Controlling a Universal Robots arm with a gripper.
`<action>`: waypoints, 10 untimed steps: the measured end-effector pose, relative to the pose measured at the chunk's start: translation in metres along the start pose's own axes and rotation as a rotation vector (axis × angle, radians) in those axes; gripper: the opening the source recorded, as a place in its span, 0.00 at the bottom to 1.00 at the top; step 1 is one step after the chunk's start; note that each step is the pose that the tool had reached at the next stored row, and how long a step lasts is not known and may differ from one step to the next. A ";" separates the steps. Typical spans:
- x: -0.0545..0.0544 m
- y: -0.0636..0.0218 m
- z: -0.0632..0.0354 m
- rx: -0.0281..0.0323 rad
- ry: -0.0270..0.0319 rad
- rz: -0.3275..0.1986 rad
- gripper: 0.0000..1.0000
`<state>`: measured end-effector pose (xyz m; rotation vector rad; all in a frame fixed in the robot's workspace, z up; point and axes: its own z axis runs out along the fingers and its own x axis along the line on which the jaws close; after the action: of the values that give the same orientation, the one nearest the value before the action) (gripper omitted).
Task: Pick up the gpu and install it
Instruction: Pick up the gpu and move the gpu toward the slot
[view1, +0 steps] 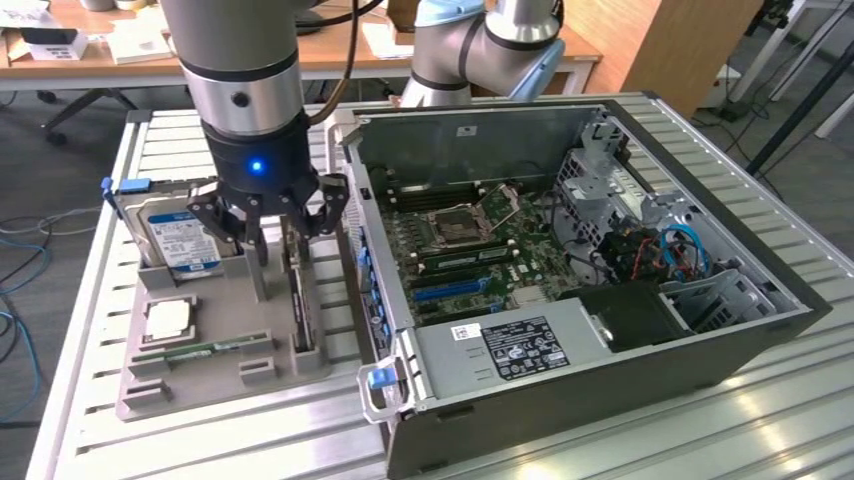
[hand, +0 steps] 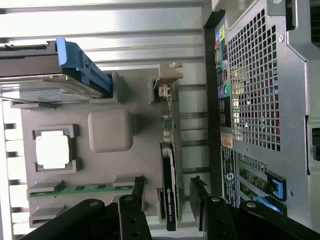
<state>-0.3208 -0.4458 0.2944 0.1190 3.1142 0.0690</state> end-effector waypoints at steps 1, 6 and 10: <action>0.000 -0.0001 0.0010 0.0000 -0.0001 0.000 0.49; 0.000 -0.0006 0.0101 -0.0001 -0.0001 0.000 0.49; 0.000 -0.0011 0.0174 0.0000 0.0000 0.000 0.49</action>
<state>-0.3207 -0.4460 0.2770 0.1188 3.1142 0.0690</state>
